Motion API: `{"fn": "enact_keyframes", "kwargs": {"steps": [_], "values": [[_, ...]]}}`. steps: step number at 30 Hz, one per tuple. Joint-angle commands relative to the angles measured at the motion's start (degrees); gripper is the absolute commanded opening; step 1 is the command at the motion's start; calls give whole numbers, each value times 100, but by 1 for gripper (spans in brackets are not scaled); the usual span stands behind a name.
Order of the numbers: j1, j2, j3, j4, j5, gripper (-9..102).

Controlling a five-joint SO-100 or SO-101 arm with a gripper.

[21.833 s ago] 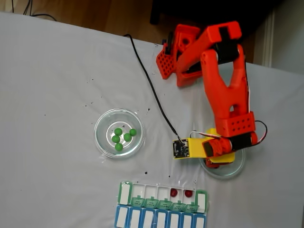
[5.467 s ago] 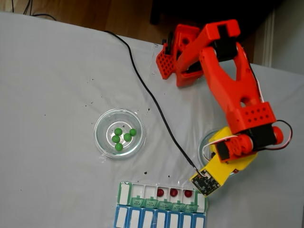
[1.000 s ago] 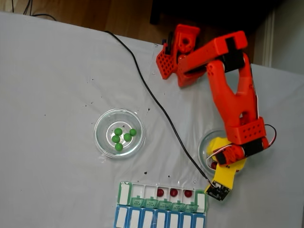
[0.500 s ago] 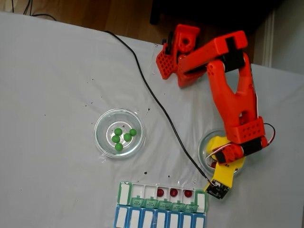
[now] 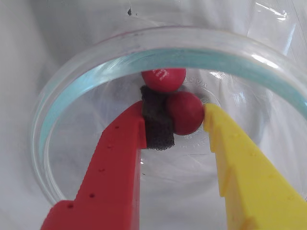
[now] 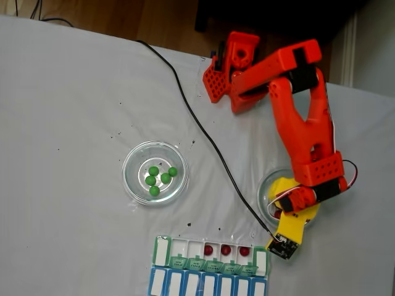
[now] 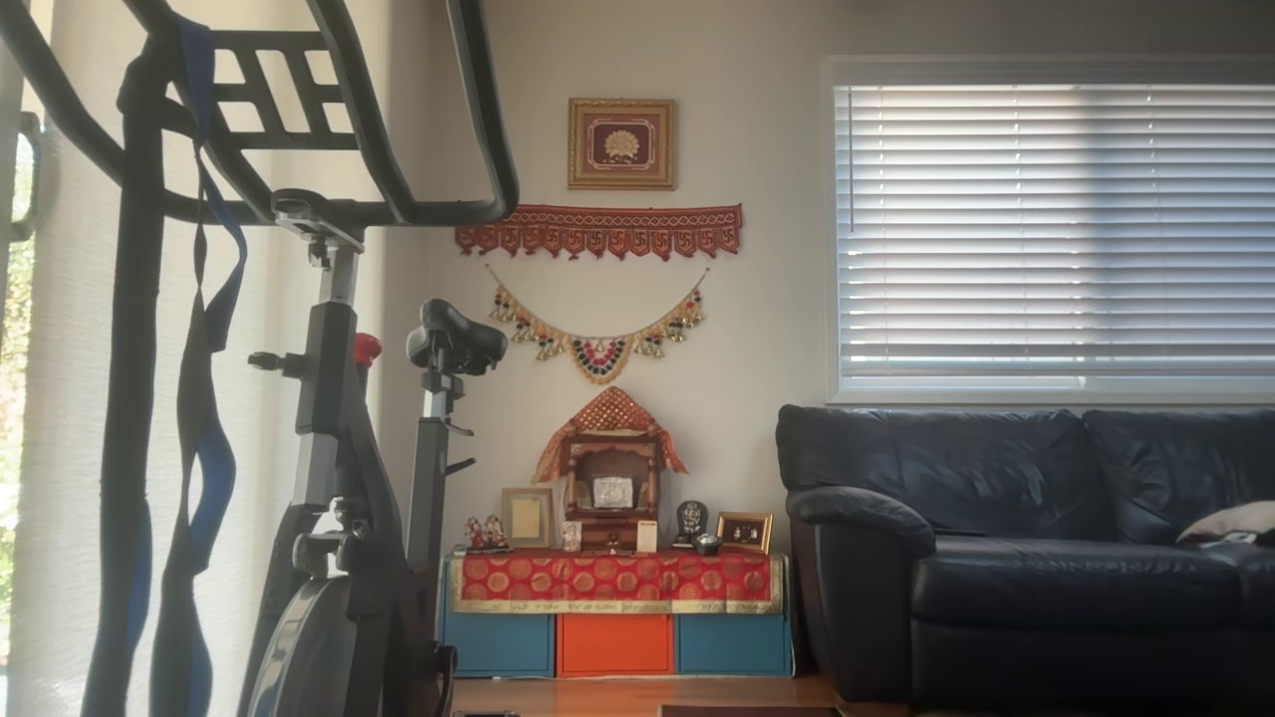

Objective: Sort medicines into box.

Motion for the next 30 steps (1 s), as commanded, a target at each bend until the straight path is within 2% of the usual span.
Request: {"fn": "enact_keyframes", "kwargs": {"steps": [1, 22, 30], "values": [[-62, 308, -18, -158, -53, 10], [-149, 492, 185, -246, -18, 2], [-281, 888, 501, -246, 105, 2]]}}
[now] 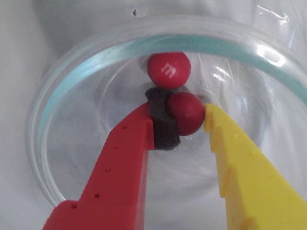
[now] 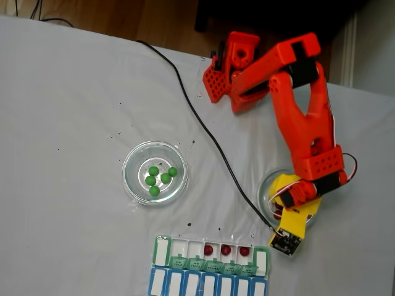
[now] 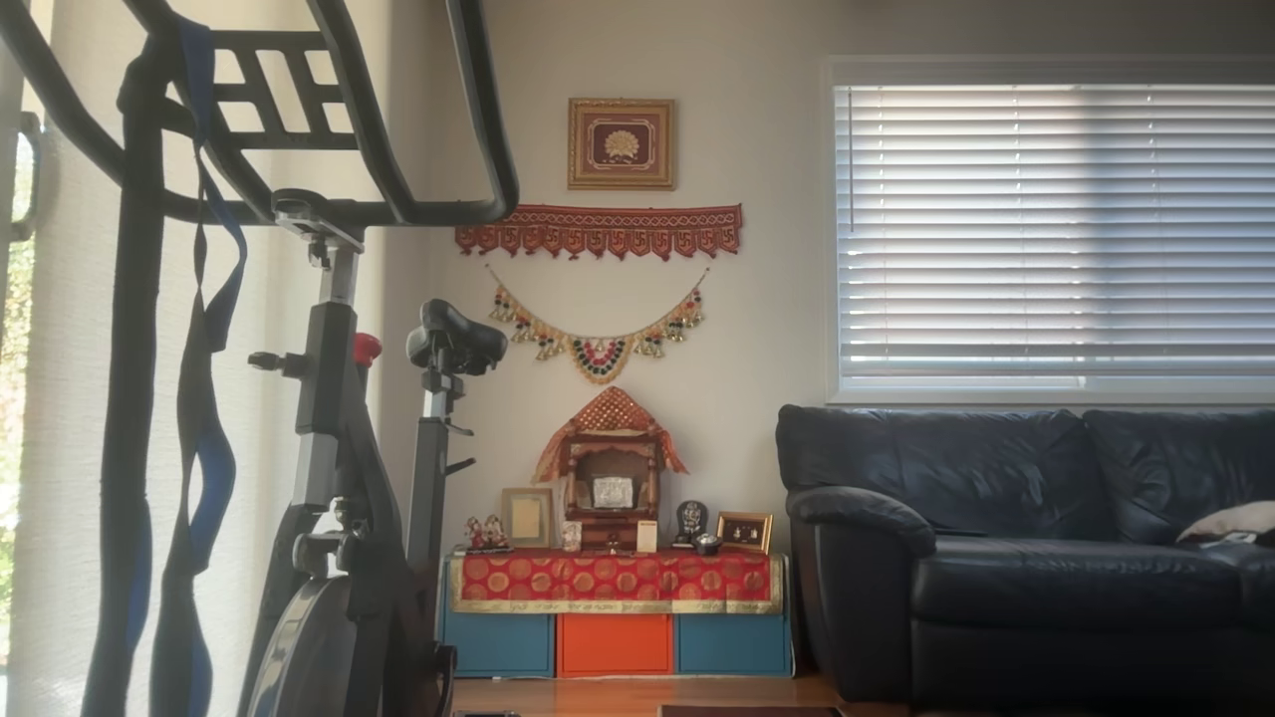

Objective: Sort medicines into box.

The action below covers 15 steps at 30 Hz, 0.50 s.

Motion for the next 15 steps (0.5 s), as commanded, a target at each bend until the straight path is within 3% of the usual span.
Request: {"fn": "enact_keyframes", "kwargs": {"steps": [1, 15], "values": [[-132, 606, 26, -26, 114, 2], [123, 1854, -606, 940, 949, 1]]}}
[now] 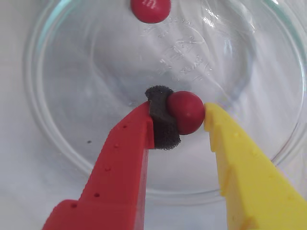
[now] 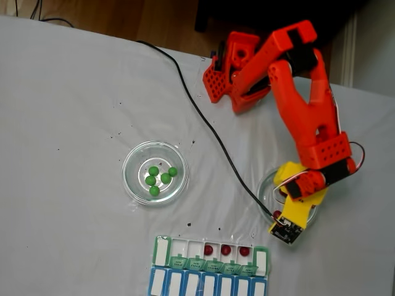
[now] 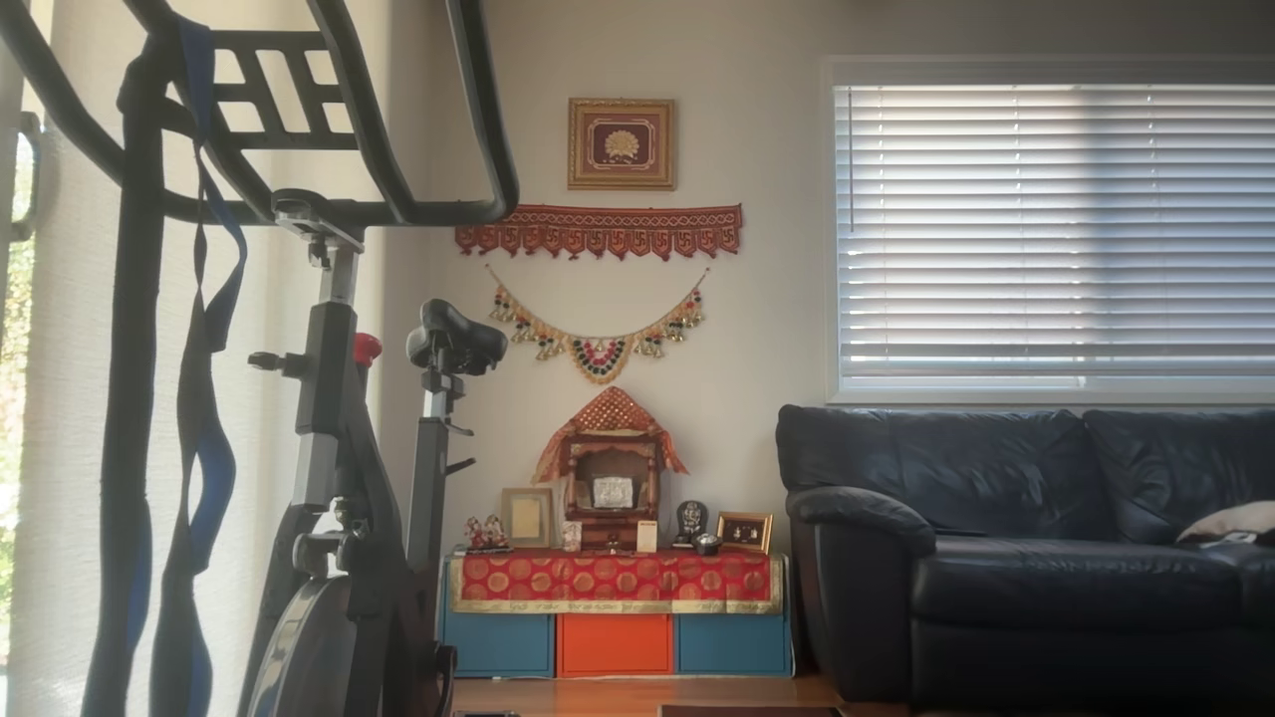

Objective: Sort medicines into box.

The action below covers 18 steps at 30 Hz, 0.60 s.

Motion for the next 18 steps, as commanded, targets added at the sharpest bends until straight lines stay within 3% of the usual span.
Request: {"fn": "enact_keyframes", "kwargs": {"steps": [1, 18], "values": [[237, 1063, -606, 88, 237, 1], [2338, 1274, -1283, -527, 1925, 1]]}}
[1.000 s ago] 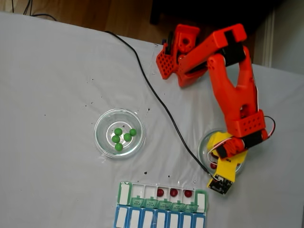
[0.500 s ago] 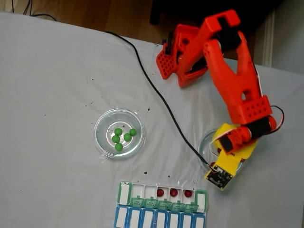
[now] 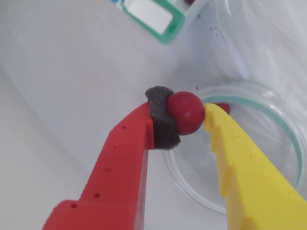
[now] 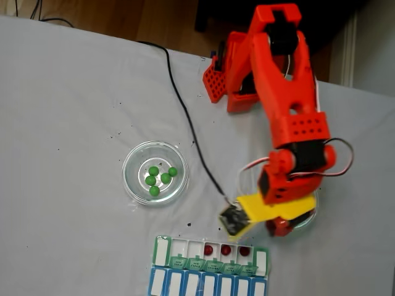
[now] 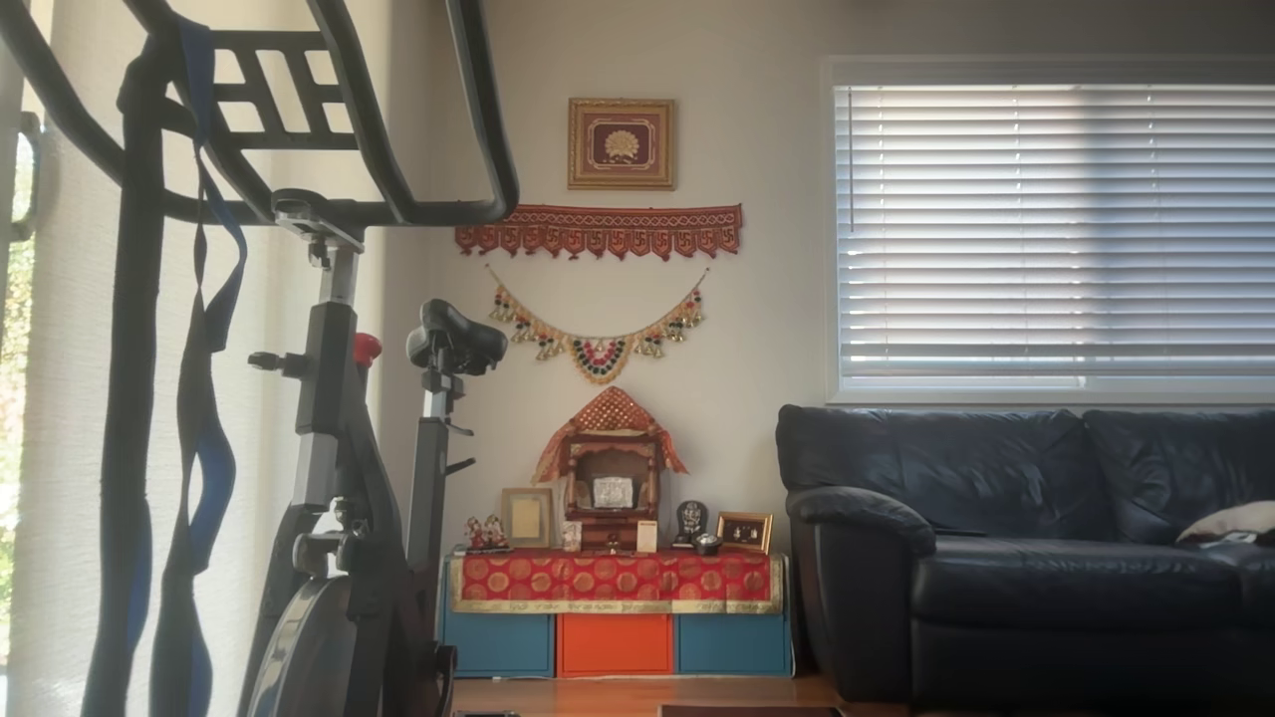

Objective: Sort medicines into box.

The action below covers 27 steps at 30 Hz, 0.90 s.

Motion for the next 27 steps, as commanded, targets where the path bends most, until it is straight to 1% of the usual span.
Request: {"fn": "enact_keyframes", "kwargs": {"steps": [1, 7, 10, 14, 21, 27], "values": [[501, 149, -642, -141, 185, 1], [1195, 53, -606, 18, 255, 1], [1494, -35, -413, 70, -26, 1], [1661, -44, 123, -387, -123, 1], [2074, -1230, -624, -527, -44, 1], [2118, -1811, -1037, -615, -114, 1]]}}
